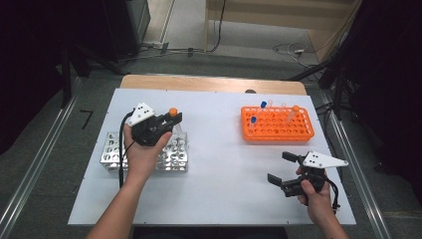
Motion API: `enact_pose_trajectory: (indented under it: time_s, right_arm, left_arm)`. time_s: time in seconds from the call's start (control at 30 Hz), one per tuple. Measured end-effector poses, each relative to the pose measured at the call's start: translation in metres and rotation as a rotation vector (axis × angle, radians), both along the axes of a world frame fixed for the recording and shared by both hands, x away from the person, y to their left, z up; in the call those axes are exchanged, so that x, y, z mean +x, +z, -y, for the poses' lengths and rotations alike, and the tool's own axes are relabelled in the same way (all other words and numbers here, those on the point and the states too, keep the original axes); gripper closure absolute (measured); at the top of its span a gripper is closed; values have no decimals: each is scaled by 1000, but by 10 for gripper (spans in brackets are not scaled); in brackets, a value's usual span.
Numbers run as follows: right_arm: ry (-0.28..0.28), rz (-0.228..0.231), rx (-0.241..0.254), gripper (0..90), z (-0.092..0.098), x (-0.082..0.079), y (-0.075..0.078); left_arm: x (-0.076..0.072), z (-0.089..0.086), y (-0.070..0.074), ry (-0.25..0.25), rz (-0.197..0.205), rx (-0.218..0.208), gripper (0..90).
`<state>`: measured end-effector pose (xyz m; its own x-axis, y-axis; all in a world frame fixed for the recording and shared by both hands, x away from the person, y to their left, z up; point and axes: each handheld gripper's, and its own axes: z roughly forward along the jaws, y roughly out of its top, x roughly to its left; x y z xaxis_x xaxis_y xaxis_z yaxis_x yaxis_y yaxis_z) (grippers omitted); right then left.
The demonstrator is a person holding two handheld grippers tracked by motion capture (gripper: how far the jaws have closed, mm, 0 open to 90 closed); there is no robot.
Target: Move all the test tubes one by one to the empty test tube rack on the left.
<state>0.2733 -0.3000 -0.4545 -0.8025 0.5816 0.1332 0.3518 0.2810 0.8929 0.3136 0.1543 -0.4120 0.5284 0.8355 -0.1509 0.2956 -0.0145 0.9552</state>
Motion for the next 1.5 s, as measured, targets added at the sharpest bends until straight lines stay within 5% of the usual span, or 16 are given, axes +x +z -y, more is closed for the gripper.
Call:
enact_pose_trajectory:
  time_s: [0.5, 0.9, 1.2, 1.5]
  right_arm:
    - [1, -3, 10, 0, 1, 1, -1]
    - [4, -4, 12, 0, 0, 1, -2]
    - [4, -4, 10, 0, 0, 2, -2]
    - [1, -7, 15, 0, 0, 3, -3]
  left_arm:
    - [9, 7, -22, 15, -63, 35, 745]
    - [7, 11, -23, 25, -124, 103, 705]
    - [7, 12, -24, 10, -138, 111, 595]
    - [2, 9, -19, 2, -137, 65, 220]
